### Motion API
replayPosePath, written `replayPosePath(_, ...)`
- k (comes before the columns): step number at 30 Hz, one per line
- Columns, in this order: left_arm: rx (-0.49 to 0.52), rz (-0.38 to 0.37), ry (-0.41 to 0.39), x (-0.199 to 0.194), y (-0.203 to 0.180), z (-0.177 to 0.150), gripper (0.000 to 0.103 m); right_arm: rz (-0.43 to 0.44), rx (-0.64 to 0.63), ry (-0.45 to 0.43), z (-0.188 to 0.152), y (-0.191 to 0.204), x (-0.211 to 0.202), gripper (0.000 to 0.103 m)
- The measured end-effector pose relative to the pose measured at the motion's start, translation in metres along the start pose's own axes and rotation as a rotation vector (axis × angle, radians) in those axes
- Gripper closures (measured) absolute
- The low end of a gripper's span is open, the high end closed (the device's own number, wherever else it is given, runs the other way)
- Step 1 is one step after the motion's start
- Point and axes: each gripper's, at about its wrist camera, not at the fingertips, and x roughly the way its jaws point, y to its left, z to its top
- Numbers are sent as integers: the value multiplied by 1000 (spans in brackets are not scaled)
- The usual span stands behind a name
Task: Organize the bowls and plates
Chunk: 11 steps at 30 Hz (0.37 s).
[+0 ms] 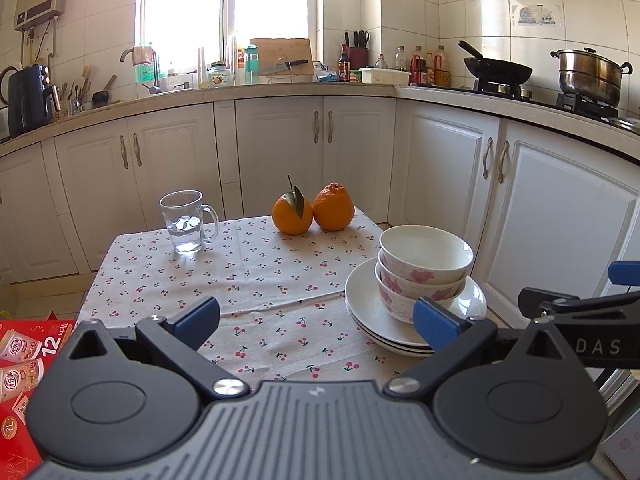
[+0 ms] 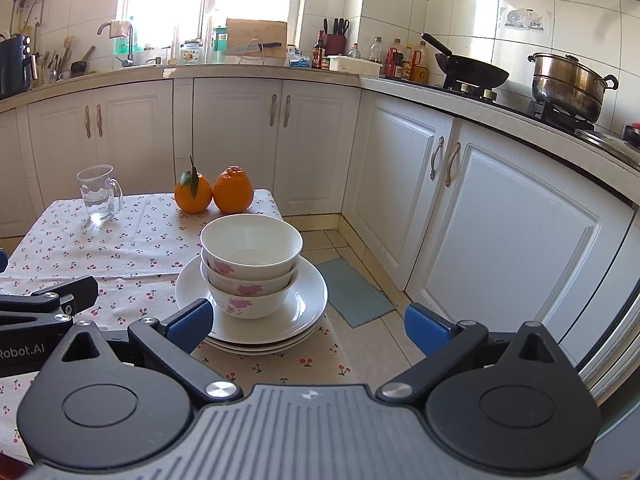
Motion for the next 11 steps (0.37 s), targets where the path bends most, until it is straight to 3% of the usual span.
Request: replayPosePath(11, -3, 1, 0, -1, 1, 0, 1, -1, -1, 0, 0, 0, 0, 0)
